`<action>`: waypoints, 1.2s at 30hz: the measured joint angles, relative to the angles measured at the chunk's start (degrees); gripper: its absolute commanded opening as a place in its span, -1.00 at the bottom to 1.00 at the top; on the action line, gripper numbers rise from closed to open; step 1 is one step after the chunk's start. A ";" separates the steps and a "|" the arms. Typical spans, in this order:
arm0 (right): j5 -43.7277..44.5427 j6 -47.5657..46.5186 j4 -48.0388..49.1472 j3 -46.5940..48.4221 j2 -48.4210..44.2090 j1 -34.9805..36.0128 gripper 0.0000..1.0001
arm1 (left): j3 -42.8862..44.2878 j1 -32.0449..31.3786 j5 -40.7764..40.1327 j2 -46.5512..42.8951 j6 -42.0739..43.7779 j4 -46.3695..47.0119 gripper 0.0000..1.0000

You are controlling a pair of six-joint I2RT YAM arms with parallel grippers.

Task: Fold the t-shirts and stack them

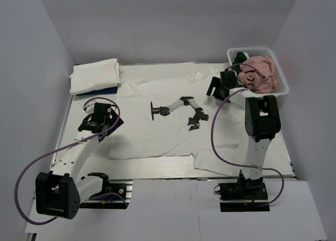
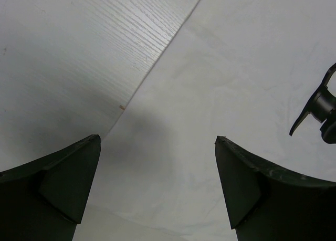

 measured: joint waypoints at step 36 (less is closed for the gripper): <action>-1.18 12.98 -39.93 -38.14 -59.12 13.77 0.80 | -15.58 0.48 8.87 -8.26 -23.30 -19.93 0.21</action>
